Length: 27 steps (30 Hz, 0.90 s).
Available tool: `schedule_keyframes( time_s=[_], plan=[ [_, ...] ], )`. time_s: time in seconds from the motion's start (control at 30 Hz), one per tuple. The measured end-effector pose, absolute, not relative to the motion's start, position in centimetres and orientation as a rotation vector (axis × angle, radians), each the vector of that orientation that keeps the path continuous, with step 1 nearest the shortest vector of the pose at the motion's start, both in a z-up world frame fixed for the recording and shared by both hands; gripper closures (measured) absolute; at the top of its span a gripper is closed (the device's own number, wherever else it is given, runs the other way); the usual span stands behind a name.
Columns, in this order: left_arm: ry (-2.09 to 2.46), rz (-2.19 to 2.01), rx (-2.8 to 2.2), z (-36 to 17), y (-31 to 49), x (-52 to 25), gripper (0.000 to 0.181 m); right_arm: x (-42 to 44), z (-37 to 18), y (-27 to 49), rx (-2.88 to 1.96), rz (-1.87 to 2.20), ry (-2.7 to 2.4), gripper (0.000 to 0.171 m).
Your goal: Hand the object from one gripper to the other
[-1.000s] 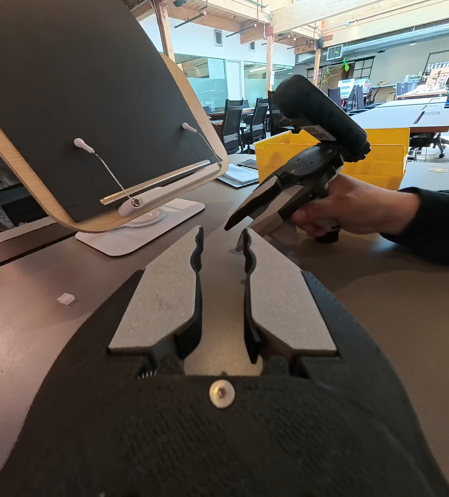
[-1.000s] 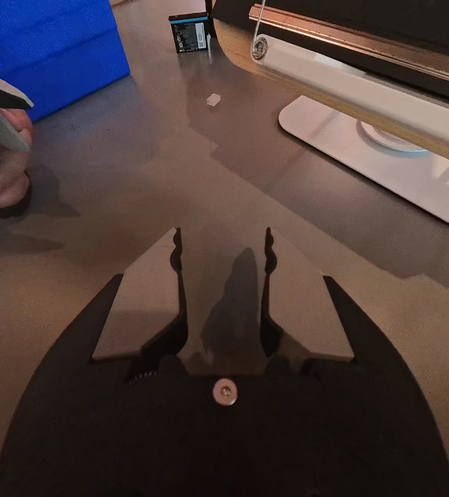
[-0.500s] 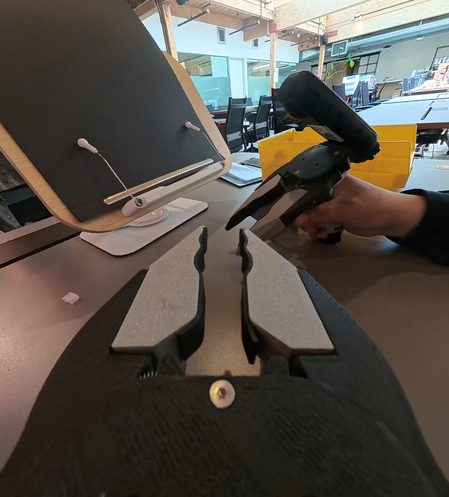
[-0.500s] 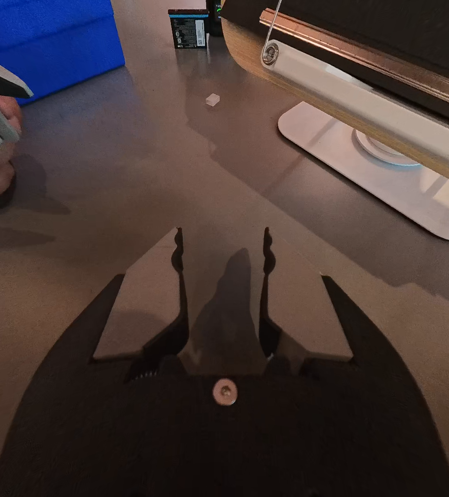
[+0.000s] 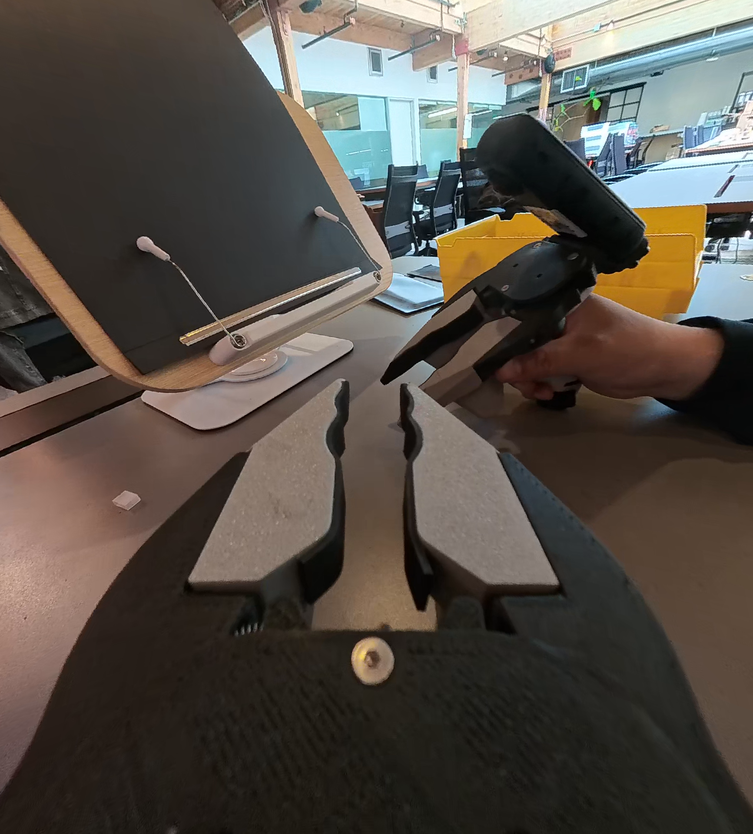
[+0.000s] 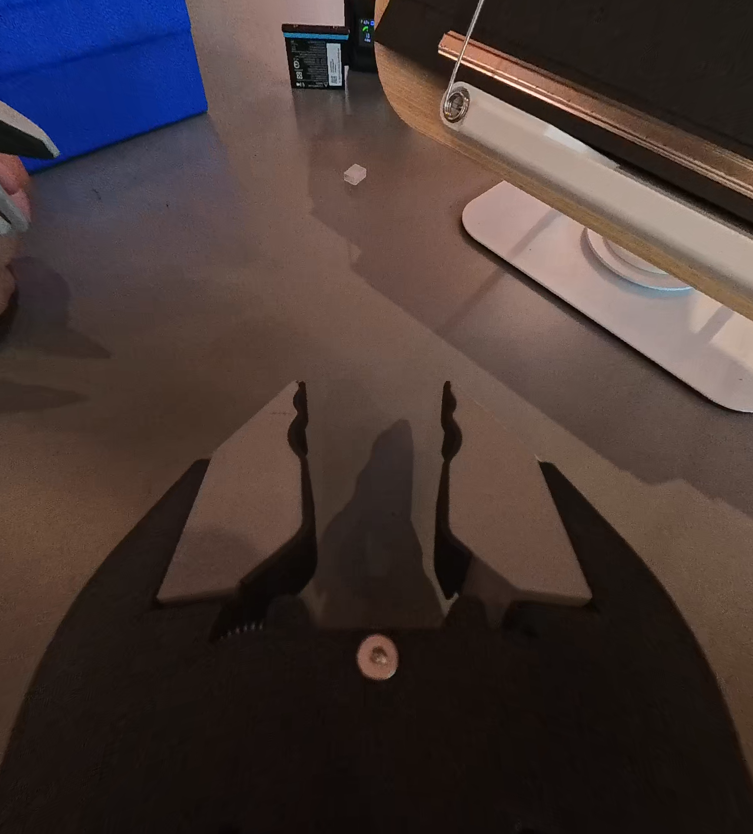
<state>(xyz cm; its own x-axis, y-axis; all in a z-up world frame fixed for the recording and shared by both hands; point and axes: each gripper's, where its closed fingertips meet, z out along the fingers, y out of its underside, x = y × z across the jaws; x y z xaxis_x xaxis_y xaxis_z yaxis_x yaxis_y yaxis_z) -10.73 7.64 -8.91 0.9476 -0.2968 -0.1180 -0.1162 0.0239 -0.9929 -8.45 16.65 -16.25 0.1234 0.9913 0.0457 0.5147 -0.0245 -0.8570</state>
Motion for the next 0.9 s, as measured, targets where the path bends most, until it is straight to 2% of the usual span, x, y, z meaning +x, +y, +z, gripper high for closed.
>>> schedule_keyframes(
  time_s=[0.9],
  plan=[
    [0.331,-0.107,-1.538,-8.85,7.54,-10.9,0.164,-8.47,-16.46,16.48,-1.629,0.757,-1.512,0.116]
  ],
)
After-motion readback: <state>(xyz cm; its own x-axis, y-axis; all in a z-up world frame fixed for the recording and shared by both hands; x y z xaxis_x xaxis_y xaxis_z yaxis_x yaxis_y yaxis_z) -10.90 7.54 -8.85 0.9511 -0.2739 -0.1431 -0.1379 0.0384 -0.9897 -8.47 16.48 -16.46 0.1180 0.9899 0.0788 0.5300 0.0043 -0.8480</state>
